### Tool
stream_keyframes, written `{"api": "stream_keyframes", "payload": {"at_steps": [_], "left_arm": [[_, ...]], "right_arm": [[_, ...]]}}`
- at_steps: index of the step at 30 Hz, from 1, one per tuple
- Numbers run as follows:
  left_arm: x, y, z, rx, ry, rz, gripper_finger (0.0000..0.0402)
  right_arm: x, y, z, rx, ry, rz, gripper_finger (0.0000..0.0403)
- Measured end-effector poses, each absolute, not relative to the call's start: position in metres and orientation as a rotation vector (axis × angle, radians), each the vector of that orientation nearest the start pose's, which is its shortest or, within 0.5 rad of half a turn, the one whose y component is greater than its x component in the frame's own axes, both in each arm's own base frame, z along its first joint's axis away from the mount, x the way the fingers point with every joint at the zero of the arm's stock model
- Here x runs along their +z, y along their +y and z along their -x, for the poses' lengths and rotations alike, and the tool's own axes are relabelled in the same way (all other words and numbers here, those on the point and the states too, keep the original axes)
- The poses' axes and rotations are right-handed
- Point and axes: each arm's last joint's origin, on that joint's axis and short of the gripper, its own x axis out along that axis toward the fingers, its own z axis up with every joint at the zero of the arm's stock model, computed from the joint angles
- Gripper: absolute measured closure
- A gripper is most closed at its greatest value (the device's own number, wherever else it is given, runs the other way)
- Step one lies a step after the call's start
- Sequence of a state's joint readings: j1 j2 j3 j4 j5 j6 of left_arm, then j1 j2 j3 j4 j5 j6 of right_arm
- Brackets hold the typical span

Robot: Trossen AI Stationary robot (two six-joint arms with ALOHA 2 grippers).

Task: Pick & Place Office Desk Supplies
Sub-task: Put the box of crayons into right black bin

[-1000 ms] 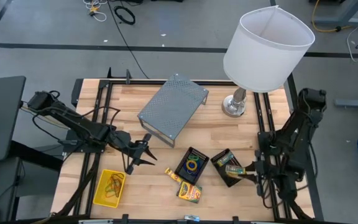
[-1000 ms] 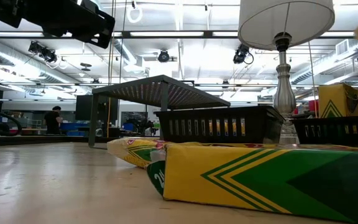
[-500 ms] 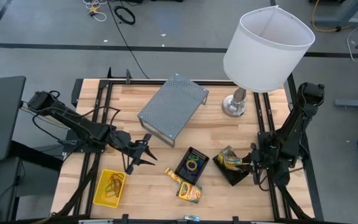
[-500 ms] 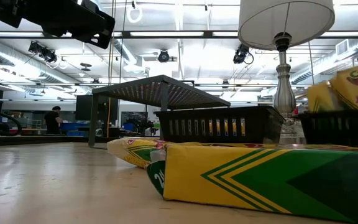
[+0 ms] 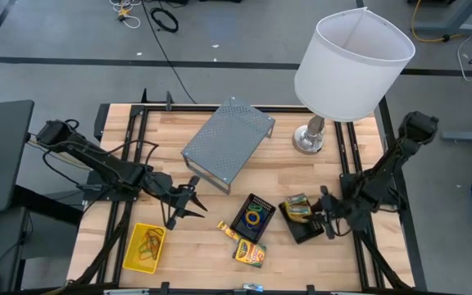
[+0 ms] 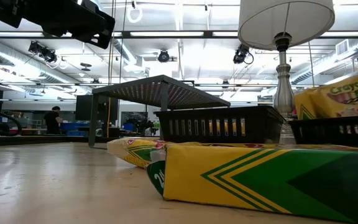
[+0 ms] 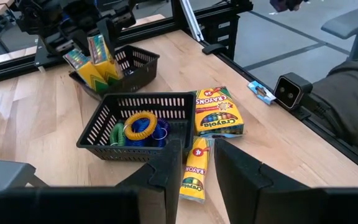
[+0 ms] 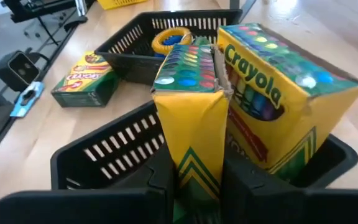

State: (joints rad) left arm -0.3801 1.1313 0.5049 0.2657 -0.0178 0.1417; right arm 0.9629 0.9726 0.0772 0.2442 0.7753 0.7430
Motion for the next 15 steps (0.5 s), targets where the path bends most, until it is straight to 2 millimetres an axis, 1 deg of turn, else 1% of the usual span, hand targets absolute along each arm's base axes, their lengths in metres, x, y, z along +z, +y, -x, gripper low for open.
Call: {"api": "stream_keyframes", "payload": {"at_steps": [6, 8, 12, 13, 15], "left_arm": [[0.2133, -0.0855, -0.2154, -0.383, 0.33, -0.211, 0.0298], [0.2133, -0.0855, -0.2154, -0.383, 0.33, -0.21, 0.0298], [0.2132, -0.0855, -0.2154, -0.383, 0.33, -0.21, 0.0298], [0.2132, -0.0855, -0.2154, -0.383, 0.33, -0.21, 0.0298], [0.2132, -0.0855, -0.2154, -0.383, 0.33, -0.21, 0.0298]], "right_arm": [[0.1142, 0.0988, -0.1037, -0.031, 0.453, -0.225, 0.0321], [0.1142, 0.0977, -0.1047, -0.042, 0.452, -0.232, 0.0287], [0.1142, 0.0967, -0.1058, -0.057, 0.451, -0.261, 0.0197], [0.1148, 0.097, -0.106, -0.055, 0.446, -0.267, 0.0182], [0.1172, 0.0984, -0.1071, -0.044, 0.426, -0.285, 0.0165]]}}
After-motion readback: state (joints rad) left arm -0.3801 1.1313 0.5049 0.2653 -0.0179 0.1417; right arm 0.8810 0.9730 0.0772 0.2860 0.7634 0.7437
